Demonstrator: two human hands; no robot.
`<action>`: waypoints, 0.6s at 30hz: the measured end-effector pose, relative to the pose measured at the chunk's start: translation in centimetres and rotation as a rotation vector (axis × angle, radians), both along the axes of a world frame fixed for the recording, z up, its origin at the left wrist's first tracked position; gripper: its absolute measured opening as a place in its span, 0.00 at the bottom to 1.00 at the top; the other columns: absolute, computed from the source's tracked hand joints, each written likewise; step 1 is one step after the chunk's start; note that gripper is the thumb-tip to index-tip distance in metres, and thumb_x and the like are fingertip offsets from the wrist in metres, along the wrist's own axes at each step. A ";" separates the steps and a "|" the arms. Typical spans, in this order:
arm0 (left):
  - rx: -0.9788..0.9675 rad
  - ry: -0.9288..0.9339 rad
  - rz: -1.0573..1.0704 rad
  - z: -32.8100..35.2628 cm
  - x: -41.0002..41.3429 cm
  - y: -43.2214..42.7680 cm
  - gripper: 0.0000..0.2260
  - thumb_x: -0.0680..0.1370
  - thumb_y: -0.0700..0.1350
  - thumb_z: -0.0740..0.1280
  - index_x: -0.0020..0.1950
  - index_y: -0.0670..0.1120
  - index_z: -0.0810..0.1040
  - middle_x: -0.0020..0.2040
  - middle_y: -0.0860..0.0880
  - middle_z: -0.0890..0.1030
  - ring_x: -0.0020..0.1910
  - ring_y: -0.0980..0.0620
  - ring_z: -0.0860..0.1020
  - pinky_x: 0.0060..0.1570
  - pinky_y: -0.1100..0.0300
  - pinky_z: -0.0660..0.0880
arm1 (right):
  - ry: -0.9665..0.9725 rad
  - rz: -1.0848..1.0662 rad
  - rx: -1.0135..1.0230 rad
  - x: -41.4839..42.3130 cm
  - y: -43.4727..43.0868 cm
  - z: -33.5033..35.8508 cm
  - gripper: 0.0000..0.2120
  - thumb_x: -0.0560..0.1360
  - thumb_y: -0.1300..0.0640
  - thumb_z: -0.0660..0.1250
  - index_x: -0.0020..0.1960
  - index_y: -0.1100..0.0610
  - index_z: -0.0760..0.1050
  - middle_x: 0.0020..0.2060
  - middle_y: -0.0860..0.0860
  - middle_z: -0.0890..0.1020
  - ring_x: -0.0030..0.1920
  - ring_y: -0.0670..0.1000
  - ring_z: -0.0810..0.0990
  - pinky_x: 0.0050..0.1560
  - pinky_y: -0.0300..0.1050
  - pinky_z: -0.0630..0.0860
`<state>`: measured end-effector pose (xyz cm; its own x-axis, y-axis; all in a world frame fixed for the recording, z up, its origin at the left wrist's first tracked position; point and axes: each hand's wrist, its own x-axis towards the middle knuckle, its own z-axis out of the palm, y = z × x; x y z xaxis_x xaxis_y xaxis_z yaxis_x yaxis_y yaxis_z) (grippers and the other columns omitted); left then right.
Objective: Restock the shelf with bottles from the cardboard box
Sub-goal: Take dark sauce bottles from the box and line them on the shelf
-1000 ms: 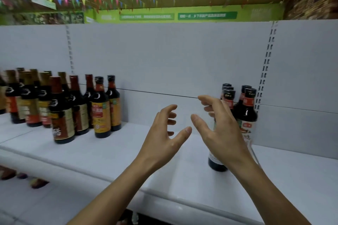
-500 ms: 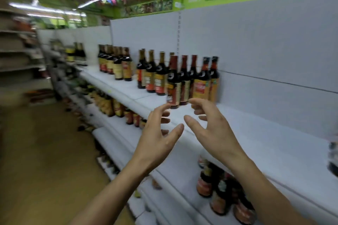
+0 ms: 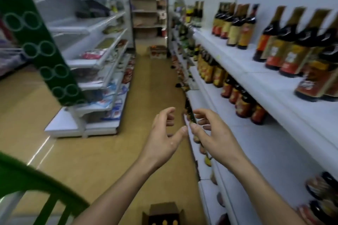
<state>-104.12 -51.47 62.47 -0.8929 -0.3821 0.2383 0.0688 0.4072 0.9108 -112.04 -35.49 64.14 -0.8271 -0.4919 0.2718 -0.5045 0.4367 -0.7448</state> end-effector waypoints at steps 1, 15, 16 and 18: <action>0.005 -0.023 0.029 -0.8 0.2 -0.3 0.26 0.79 0.52 0.72 0.75 0.55 0.67 0.65 0.55 0.73 0.64 0.59 0.74 0.55 0.64 0.77 | -0.018 0.033 0.010 -0.3 -0.6 -1.0 0.19 0.80 0.45 0.65 0.70 0.43 0.70 0.60 0.40 0.75 0.60 0.40 0.76 0.57 0.44 0.78; 0.138 -0.387 0.333 -16.2 4.4 0.0 0.28 0.79 0.53 0.71 0.77 0.54 0.65 0.65 0.54 0.74 0.63 0.58 0.74 0.53 0.68 0.74 | -0.329 0.320 0.231 -0.8 -4.6 -19.0 0.21 0.80 0.45 0.65 0.72 0.47 0.70 0.62 0.44 0.75 0.57 0.42 0.76 0.58 0.44 0.77; 0.153 -0.411 0.337 -17.8 4.6 0.2 0.28 0.79 0.52 0.71 0.77 0.53 0.65 0.65 0.53 0.74 0.63 0.58 0.75 0.52 0.69 0.74 | -0.360 0.326 0.247 -0.6 -4.4 -20.6 0.21 0.80 0.45 0.65 0.72 0.47 0.70 0.61 0.44 0.75 0.57 0.42 0.76 0.58 0.45 0.78; 0.187 -0.471 0.336 -20.9 4.7 0.8 0.27 0.80 0.52 0.71 0.77 0.53 0.66 0.64 0.53 0.74 0.62 0.58 0.75 0.50 0.70 0.74 | -0.416 0.321 0.281 -0.2 -3.6 -24.2 0.20 0.80 0.45 0.65 0.71 0.46 0.70 0.61 0.45 0.75 0.57 0.43 0.76 0.58 0.46 0.78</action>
